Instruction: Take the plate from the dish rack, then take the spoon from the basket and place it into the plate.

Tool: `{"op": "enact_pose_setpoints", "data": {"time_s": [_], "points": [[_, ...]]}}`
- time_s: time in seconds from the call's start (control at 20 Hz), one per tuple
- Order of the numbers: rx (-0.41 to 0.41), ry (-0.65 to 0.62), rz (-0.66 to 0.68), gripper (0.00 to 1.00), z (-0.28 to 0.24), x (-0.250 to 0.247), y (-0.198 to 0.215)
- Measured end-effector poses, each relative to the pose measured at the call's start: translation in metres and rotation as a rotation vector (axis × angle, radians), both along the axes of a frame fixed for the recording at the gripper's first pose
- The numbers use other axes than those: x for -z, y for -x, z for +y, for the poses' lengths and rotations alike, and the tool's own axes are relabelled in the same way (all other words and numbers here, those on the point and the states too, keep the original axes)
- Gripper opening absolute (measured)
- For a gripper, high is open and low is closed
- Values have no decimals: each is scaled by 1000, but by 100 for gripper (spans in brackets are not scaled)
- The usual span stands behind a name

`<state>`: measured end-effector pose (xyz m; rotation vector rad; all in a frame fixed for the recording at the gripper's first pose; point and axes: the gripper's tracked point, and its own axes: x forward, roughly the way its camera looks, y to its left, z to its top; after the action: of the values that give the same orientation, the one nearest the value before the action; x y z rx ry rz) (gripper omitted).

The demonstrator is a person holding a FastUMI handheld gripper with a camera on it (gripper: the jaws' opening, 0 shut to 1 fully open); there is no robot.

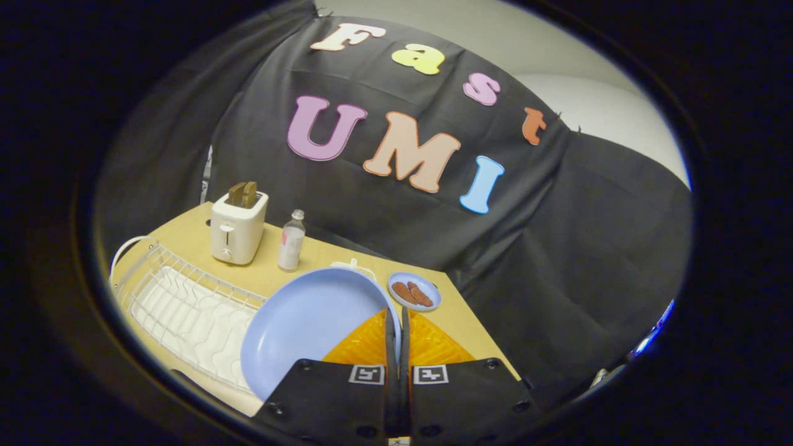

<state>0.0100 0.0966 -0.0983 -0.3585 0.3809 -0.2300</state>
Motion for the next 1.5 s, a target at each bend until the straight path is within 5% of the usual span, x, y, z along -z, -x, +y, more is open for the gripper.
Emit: {"op": "enact_pose_setpoints", "data": {"time_s": [0.8,1.5], "points": [[103,-369,42,3,-134,74,87],[47,-669,216,3,-145,188,107]]}}
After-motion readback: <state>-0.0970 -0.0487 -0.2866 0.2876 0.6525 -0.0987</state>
